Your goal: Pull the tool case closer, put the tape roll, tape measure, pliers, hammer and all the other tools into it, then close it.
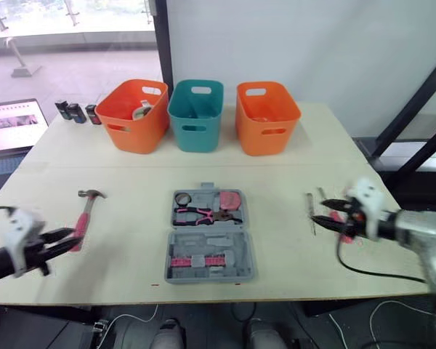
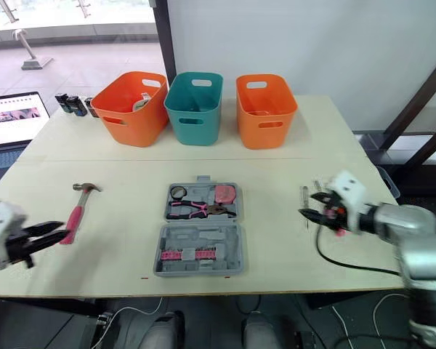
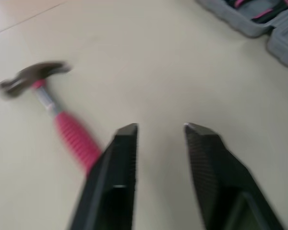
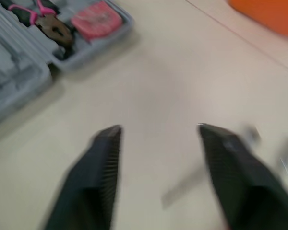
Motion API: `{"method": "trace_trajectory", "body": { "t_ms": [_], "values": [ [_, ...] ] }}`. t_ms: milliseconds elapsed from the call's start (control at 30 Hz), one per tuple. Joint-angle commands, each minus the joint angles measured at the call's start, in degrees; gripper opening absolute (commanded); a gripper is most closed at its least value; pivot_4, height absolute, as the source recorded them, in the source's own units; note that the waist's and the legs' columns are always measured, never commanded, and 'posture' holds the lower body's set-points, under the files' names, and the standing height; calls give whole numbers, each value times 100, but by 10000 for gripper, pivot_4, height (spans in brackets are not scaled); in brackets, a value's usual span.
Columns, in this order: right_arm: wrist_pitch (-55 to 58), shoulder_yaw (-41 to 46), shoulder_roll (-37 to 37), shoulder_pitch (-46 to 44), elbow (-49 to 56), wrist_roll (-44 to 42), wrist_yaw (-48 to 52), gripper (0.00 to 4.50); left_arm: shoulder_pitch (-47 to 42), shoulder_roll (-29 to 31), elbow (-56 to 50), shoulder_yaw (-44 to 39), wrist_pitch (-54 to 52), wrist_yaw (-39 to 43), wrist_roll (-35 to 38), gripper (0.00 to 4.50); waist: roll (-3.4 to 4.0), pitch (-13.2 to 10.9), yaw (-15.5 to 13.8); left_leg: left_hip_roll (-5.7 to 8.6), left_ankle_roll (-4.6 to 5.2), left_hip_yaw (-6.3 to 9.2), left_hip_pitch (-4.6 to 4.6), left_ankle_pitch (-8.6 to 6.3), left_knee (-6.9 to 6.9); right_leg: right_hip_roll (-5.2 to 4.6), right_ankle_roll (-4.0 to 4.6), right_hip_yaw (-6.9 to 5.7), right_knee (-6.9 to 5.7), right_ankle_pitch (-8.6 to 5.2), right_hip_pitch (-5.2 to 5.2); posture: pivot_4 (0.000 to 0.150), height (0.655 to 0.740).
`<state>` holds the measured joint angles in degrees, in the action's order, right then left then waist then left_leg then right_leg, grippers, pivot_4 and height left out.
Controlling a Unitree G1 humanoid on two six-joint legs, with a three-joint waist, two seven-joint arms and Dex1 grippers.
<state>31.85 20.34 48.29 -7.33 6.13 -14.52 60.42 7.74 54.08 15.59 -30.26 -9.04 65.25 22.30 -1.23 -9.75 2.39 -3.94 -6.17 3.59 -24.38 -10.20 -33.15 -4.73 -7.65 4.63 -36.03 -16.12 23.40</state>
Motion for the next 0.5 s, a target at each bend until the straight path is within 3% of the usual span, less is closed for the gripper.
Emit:
{"method": "trace_trajectory", "body": {
  "t_ms": [33, 100, 267, 500],
  "values": [
    [-238, 806, 359, 454, -42, -250, 188, 44994, 270, 172, 479, -766, 184, 39, 166, 33748, 2, -1, 13, 0, 0, 0, 3, 0, -1, 0, 5, 0, -1, 2, 2, 1500, 7400],
    [-384, 946, 486, 812, -172, -166, 159, 45000, 371, 222, 937, -924, 423, -47, 58, 44229, 0, -2, 22, -1, -1, 0, 12, 0, -3, 0, 11, 0, -2, 5, 4, 1500, 7400],
    [-555, 961, 423, 1311, -224, -108, -134, 45000, 469, 198, 1779, -990, 906, -224, -66, 44711, -13, -4, 65, 2, -22, -27, 33, -14, -6, -30, 22, -1, 11, 11, 17, 1500, 7400],
    [-516, 1084, 299, 1331, -106, -317, -495, 45000, 549, 26, 1757, -854, 1069, -286, -14, 44711, -20, -3, 60, 4, -21, -34, 27, -13, 0, -34, 34, -3, 36, 19, 10, 1500, 7400]
  ]
}}
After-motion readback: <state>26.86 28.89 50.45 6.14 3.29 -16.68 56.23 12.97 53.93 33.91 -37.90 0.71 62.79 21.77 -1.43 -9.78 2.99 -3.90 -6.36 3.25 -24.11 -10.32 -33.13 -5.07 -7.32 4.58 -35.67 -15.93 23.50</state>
